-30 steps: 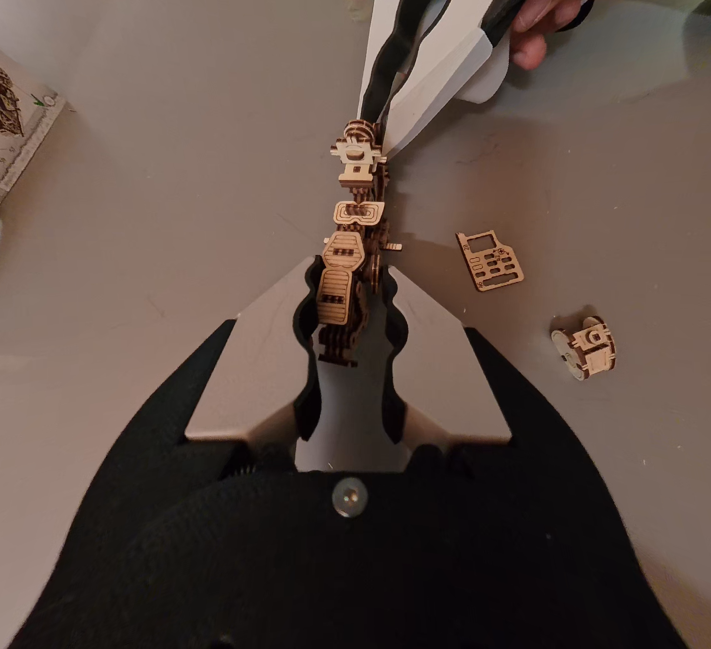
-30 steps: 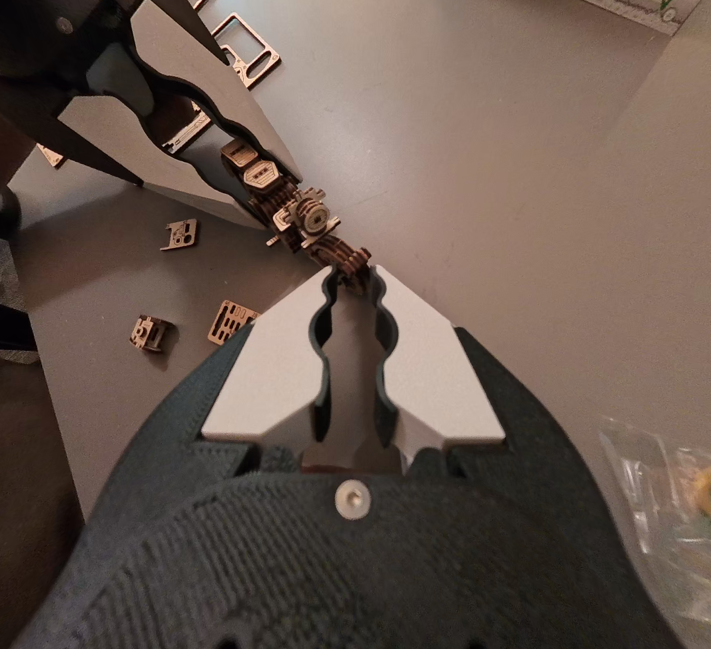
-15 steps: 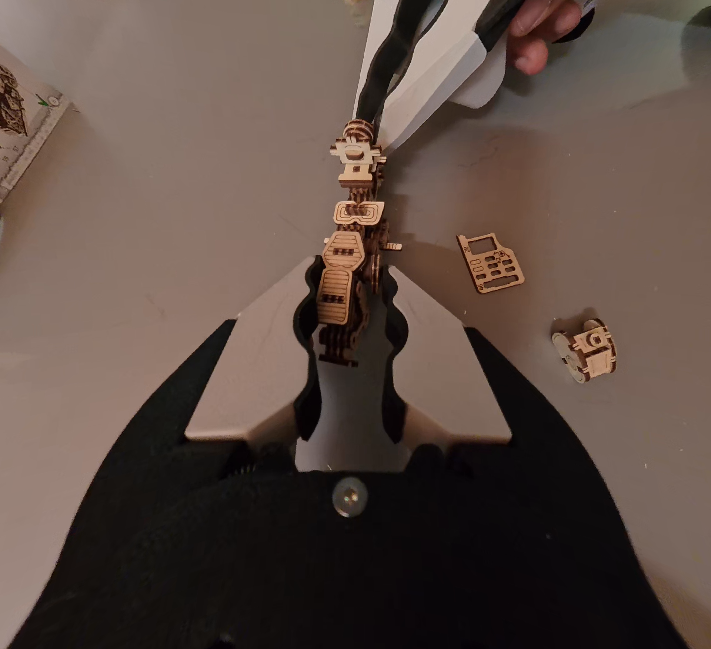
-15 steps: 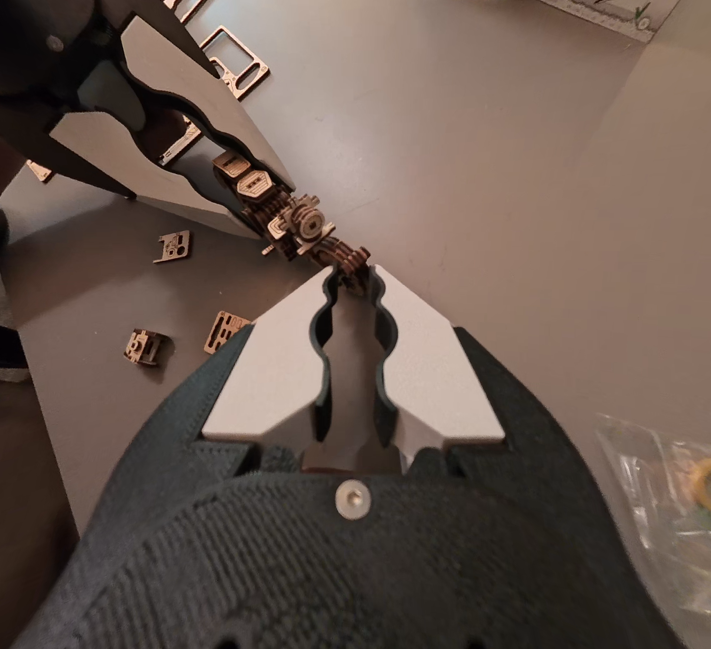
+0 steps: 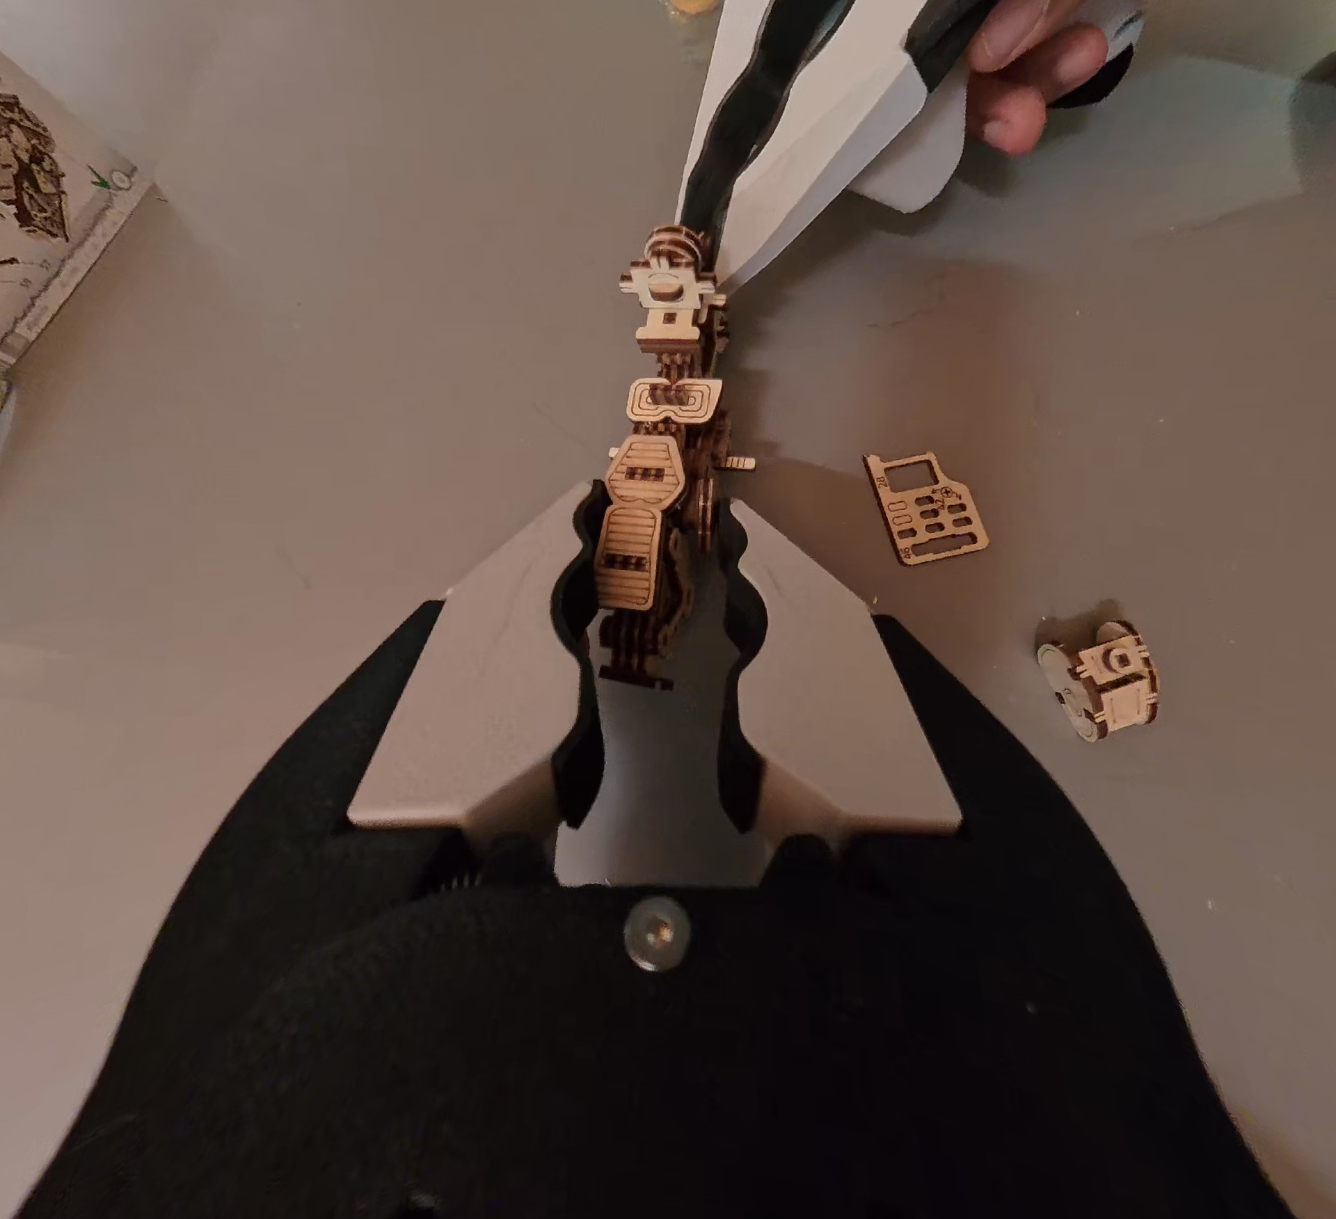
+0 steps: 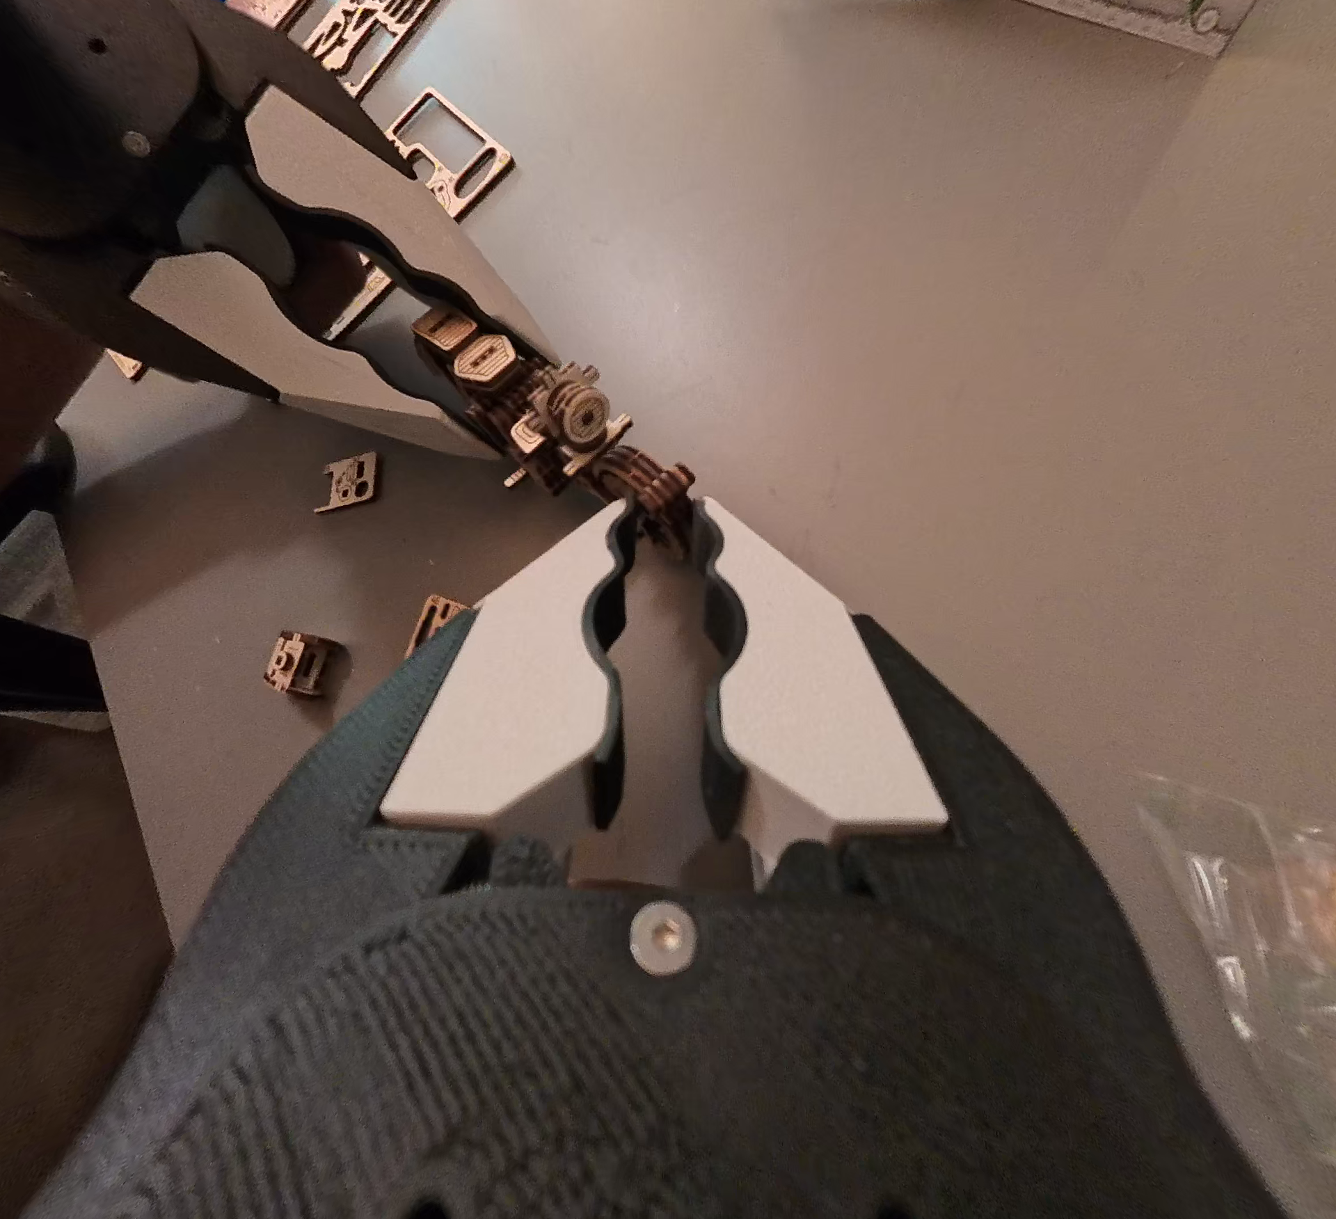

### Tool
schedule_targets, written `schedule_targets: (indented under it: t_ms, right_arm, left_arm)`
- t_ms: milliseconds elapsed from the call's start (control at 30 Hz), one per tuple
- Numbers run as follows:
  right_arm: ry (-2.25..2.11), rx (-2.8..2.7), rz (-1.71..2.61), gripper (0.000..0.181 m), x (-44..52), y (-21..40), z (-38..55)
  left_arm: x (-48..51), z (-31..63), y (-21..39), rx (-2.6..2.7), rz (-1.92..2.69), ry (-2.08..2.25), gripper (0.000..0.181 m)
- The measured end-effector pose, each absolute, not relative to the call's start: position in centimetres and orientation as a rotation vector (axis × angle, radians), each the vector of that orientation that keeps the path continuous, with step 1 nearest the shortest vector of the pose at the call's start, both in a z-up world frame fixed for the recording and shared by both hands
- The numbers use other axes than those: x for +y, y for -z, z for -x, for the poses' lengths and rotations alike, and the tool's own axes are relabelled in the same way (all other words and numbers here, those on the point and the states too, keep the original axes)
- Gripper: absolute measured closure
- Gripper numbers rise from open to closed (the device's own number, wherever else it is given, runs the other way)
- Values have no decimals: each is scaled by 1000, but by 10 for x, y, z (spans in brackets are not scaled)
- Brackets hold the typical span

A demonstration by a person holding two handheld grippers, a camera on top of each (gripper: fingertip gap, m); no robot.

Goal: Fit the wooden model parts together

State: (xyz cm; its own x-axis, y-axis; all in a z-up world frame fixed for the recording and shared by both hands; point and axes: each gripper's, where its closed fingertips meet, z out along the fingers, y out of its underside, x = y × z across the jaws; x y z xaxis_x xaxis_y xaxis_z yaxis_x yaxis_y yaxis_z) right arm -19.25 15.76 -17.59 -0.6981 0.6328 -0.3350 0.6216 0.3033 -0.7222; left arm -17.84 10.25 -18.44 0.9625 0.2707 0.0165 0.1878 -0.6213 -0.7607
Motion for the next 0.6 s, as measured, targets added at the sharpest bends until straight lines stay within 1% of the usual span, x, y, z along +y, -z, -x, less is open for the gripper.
schedule_targets:
  t_ms: [33, 367, 600]
  right_arm:
    - [-1396, -2523, 1220, 168, 158, 176, 193]
    - [-1447, -2503, 1255, 168, 159, 175, 194]
    - [-1500, -2381, 1248, 168, 162, 166, 197]
  left_arm:
    - [103, 178, 184, -332, 2245, -119, 153]
    - [103, 180, 183, -349, 2195, -122, 153]
    - [106, 177, 179, -310, 2172, -169, 153]
